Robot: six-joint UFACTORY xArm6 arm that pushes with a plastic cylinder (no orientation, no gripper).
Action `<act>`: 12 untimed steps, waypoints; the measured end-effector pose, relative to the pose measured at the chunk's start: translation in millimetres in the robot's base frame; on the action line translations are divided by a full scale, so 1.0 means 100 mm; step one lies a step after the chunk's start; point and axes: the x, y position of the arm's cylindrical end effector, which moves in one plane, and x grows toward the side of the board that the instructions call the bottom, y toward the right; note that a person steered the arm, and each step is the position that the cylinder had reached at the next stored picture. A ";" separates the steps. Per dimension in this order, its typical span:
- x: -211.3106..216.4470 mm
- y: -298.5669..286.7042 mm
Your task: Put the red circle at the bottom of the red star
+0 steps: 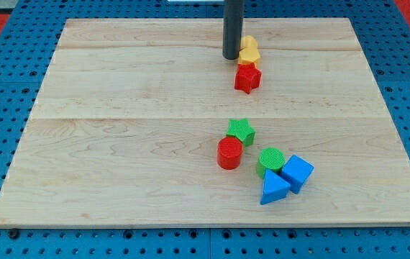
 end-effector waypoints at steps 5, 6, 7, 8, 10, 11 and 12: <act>1.09 -0.41; 1.88 -0.80; 2.62 -0.71; 2.66 -0.30; 1.76 -0.21; 1.52 -0.19; 1.49 -0.13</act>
